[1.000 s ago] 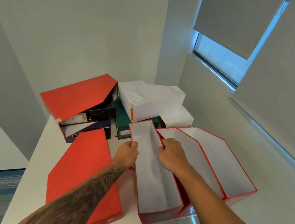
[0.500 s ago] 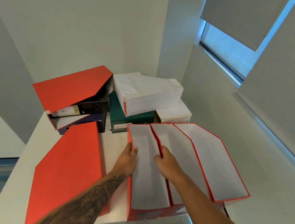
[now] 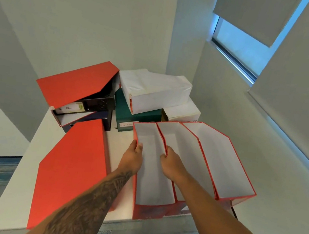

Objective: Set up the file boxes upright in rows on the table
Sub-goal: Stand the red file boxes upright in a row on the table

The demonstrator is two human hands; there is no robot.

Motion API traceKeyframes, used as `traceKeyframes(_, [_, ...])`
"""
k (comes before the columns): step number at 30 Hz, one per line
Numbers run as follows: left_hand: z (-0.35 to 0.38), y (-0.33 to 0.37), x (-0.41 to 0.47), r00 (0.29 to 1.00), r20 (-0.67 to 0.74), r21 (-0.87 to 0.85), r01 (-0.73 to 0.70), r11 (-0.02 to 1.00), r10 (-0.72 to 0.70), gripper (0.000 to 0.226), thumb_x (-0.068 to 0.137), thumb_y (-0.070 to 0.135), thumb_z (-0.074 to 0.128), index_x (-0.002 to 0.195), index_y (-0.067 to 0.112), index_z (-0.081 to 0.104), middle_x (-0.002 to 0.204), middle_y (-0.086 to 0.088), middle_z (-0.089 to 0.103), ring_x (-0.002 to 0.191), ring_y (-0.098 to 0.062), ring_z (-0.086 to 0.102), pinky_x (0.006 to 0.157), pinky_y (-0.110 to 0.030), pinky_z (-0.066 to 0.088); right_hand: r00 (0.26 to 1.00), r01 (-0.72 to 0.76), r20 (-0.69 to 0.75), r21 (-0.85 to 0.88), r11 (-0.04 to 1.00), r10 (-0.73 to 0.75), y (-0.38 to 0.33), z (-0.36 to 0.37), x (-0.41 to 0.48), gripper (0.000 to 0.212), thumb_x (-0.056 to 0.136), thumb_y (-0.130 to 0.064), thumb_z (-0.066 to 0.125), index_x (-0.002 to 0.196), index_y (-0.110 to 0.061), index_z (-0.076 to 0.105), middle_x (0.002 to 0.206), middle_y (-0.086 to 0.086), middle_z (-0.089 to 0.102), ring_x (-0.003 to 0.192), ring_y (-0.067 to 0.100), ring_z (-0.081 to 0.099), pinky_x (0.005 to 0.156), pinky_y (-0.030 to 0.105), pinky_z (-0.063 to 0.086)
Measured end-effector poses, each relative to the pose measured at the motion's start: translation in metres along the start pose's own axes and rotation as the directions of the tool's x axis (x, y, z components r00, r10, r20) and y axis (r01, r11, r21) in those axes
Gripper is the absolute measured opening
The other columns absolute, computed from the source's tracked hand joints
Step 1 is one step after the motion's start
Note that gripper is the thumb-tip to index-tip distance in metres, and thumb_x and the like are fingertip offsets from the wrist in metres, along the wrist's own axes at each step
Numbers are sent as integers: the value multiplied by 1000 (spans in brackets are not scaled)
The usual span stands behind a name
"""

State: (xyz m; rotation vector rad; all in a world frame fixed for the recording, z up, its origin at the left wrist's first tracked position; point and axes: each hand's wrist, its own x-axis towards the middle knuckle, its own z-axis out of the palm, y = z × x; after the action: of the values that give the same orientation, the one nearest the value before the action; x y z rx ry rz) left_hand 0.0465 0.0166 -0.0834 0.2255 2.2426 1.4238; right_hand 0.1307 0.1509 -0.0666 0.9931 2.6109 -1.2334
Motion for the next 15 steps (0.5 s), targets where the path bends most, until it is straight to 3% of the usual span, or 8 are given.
traceKeyframes(3, [-22, 2, -1, 999, 37, 17, 8, 1000, -8, 66, 100, 58, 37, 154, 20, 35, 153, -3, 46, 135, -28, 50, 114, -47, 38, 973, 139, -158, -188, 972, -169, -8, -11, -9, 60, 101, -43, 56, 153, -22, 35, 157, 2, 43, 142, 27, 46, 112, 44, 43])
traceKeyframes(6, [-62, -8, -2, 998, -52, 141, -23, 990, 31, 64, 103, 51, 40, 152, 12, 40, 155, -7, 44, 141, -25, 42, 114, -31, 28, 898, 271, -265, -300, 915, -353, -40, -11, -18, 57, 98, -45, 59, 148, -25, 42, 156, 0, 44, 143, 25, 43, 115, 42, 40])
traceKeyframes(8, [-94, -24, -1, 993, -117, 182, 14, 983, 8, 61, 102, 48, 45, 147, 8, 46, 150, -11, 49, 137, -27, 47, 112, -32, 32, 872, 356, -217, -338, 871, -440, -70, 1, -27, 53, 100, -41, 58, 148, -23, 46, 156, 1, 43, 144, 23, 40, 117, 39, 37])
traceKeyframes(11, [-141, -53, -1, 981, -185, 262, 101, 960, -53, 57, 99, 40, 55, 144, 6, 49, 147, -14, 52, 134, -29, 50, 112, -34, 37, 831, 503, -83, -310, 807, -550, -114, 34, -46, 46, 99, -31, 58, 143, -19, 50, 148, 1, 51, 135, 21, 48, 110, 38, 44])
traceKeyframes(15, [-189, -91, -9, 969, -211, 428, 212, 879, -131, 60, 95, 41, 60, 143, 8, 48, 147, -17, 48, 134, -34, 48, 112, -36, 36, 879, 476, 90, -203, 856, -467, -142, 100, -57, 53, 98, -38, 54, 146, -19, 45, 144, 2, 53, 132, 23, 53, 107, 40, 47])
